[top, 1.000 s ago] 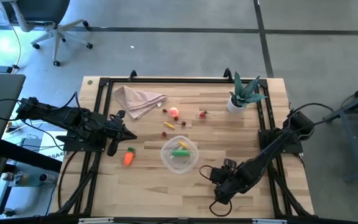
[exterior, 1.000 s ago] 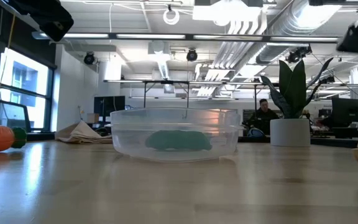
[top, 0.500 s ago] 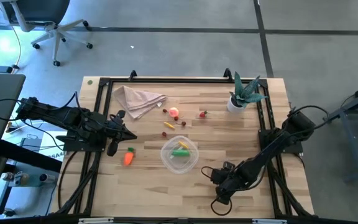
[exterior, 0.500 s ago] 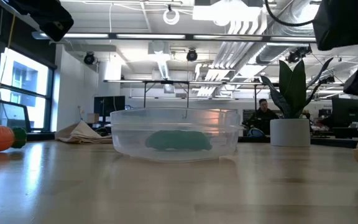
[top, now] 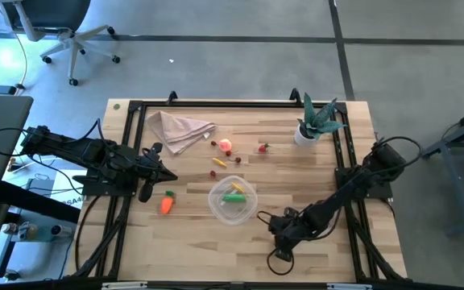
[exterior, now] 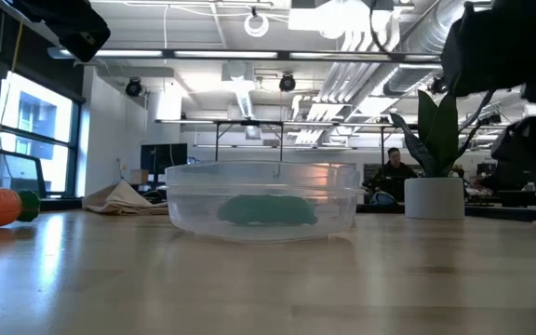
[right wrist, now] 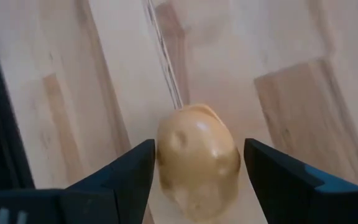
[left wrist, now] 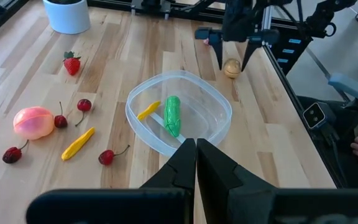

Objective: Pick and placing Produce into tupperware
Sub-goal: Put the potato into the transparent bin

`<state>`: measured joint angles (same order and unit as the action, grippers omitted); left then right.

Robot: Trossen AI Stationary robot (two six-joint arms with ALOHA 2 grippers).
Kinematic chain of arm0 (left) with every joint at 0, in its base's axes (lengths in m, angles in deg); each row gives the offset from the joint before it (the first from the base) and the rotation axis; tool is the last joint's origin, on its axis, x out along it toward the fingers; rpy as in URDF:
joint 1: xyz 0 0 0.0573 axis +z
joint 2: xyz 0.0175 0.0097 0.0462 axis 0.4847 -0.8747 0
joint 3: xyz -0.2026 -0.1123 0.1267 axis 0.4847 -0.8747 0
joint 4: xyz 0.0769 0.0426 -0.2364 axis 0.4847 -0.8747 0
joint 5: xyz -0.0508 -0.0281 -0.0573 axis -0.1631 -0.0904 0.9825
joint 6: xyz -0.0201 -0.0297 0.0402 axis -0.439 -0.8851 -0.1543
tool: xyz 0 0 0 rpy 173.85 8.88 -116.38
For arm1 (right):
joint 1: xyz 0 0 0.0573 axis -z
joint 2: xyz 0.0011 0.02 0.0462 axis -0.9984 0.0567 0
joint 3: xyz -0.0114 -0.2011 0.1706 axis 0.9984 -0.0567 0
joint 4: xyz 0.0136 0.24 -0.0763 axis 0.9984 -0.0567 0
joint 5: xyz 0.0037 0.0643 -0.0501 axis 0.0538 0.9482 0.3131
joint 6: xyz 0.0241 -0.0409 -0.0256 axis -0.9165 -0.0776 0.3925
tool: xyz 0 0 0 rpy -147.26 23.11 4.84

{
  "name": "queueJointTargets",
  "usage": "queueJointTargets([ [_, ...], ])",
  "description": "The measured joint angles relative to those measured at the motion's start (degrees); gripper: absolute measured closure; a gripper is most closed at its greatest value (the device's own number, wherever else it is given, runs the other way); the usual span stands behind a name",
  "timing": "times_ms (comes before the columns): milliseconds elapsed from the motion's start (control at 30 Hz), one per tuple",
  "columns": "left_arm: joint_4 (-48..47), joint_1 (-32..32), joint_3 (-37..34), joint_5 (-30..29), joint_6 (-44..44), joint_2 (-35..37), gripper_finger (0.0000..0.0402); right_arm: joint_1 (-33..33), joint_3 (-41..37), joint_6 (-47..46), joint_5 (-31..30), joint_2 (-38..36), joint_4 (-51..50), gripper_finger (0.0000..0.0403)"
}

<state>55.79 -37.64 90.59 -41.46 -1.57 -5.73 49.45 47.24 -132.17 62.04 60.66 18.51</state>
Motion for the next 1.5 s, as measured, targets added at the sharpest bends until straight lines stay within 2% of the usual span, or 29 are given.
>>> queueJointTargets([
  [133, 0.00, -0.02, 0.00, 0.00, 0.00, 0.00, 0.0396, 0.42, 0.15, 0.69, 2.07, 1.85, 0.30, 0.0164],
  [500, 0.00, -0.02, 0.00, 0.00, 0.01, 0.00, 0.0396, 0.44, 0.73, 1.49, 0.82, 1.94, -1.57, 0.0167],
  [867, 0.00, -0.01, 0.00, 0.00, 0.01, 0.00, 0.0396, 0.87, 0.81, 1.50, 0.61, 1.96, -4.12, 0.0217],
  [1500, 0.00, -0.01, 0.00, 0.00, 0.01, 0.00, 0.0396, 1.03, 1.25, 2.87, 0.48, 2.03, -4.30, 0.0217],
])
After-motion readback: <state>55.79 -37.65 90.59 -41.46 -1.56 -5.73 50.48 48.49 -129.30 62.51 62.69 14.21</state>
